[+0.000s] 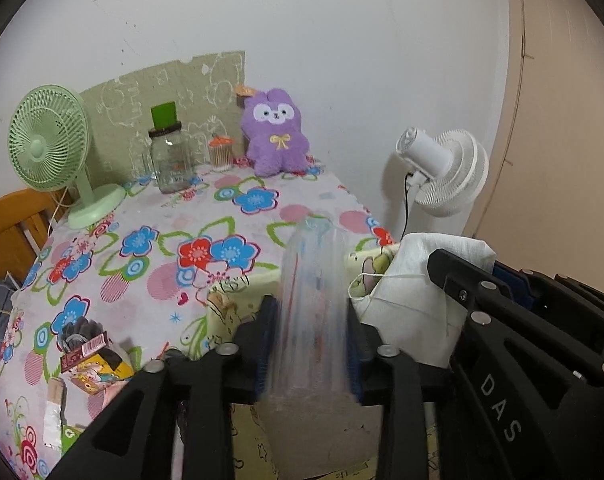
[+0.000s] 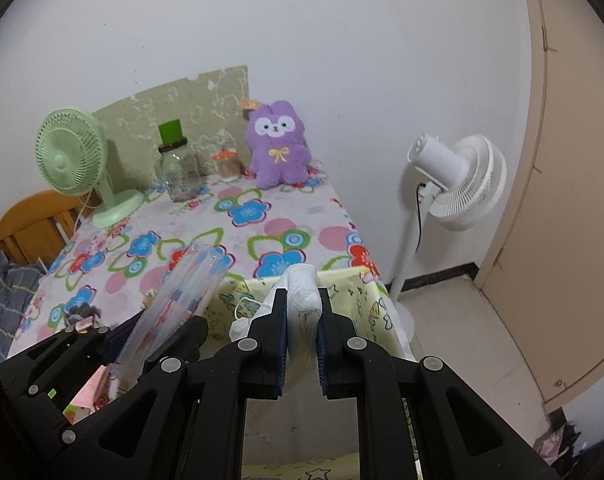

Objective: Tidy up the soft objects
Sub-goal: 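Lower the straw bag and white cloth into the yellow-green box and open both tools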

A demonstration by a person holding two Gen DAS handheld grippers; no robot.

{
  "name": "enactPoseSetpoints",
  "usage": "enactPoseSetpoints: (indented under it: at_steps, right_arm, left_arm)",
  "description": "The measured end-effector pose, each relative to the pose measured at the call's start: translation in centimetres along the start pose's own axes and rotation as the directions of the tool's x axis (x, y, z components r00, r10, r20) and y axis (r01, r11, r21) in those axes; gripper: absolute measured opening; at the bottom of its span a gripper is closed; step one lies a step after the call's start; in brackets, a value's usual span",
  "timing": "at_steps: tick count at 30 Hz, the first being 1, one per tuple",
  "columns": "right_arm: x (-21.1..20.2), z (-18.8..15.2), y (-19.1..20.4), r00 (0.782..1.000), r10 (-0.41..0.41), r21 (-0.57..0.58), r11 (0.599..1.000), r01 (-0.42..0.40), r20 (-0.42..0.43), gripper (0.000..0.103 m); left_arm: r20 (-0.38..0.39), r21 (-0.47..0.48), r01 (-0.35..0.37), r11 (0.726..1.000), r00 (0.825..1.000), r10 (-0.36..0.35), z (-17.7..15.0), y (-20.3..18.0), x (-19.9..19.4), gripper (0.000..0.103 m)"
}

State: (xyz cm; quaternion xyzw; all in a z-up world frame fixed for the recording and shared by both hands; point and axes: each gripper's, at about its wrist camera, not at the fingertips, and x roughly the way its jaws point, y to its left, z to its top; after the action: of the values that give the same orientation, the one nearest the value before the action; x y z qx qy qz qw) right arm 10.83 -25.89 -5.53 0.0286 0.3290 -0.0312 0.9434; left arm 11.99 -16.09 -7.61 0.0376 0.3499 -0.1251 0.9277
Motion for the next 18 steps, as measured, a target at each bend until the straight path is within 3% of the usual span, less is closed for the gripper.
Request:
enactPoseSetpoints:
  at_steps: [6, 11, 14, 16, 18]
  right_arm:
    - [1.6, -0.6, -0.4, 0.999, 0.002, 0.018, 1.000, -0.002, -0.032, 0.015]
    - [2.3, -0.8, -0.3, 0.999, -0.003, 0.016, 1.000, 0.004, -0.055, 0.022]
    - [2.6, -0.8, -0.3, 0.998, -0.016, 0.010, 1.000, 0.017, -0.060, 0.038]
    - [2.5, -0.8, -0.3, 0.998, -0.016, 0.010, 1.000, 0.016, -0.054, 0.056]
    - [2.2, -0.8, -0.3, 0.999, -0.013, 0.015, 1.000, 0.013, -0.044, 0.063]
  left_arm:
    - [-0.032, 0.020, -0.006, 1.000, 0.999, 0.007, -0.4, -0.2, 0.9, 0.053]
    - [-0.054, 0.026, -0.005, 1.000, 0.999, 0.007, -0.6, -0.4, 1.2, 0.063]
    - [-0.061, 0.032, 0.001, 1.000, 0.998, 0.001, -0.6, -0.5, 1.3, 0.069]
    - [-0.057, 0.031, 0.003, 1.000, 0.998, -0.001, -0.6, -0.5, 1.1, 0.074]
    - [-0.053, 0.030, 0.003, 1.000, 0.999, -0.001, -0.6, -0.5, 0.9, 0.078]
